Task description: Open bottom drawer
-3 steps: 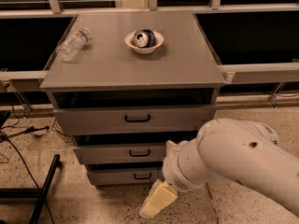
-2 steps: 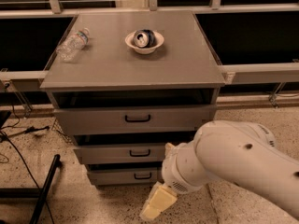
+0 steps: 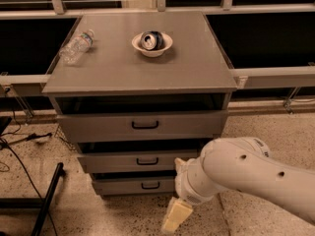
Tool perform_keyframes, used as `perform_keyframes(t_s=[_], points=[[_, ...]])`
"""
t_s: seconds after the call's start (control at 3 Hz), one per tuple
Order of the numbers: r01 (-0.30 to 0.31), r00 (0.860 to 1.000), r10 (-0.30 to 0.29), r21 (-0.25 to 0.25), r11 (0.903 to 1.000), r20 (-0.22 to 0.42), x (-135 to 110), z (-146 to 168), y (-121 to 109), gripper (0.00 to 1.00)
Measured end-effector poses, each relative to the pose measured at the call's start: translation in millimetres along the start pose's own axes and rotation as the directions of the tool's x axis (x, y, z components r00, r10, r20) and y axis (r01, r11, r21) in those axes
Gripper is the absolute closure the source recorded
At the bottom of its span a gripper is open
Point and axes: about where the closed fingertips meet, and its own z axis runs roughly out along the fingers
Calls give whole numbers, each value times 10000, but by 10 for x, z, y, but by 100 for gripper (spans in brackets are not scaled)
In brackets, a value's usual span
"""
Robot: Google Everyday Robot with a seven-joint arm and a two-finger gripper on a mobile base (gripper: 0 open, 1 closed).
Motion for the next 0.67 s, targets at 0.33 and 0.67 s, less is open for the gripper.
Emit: perform_keyframes(t_s=[0.33,0.67], points=[[803,9965,-804,79,9967,235,393,504,-304,0],[926,9935,-919,-77,9957,672,678,939,-473,0]])
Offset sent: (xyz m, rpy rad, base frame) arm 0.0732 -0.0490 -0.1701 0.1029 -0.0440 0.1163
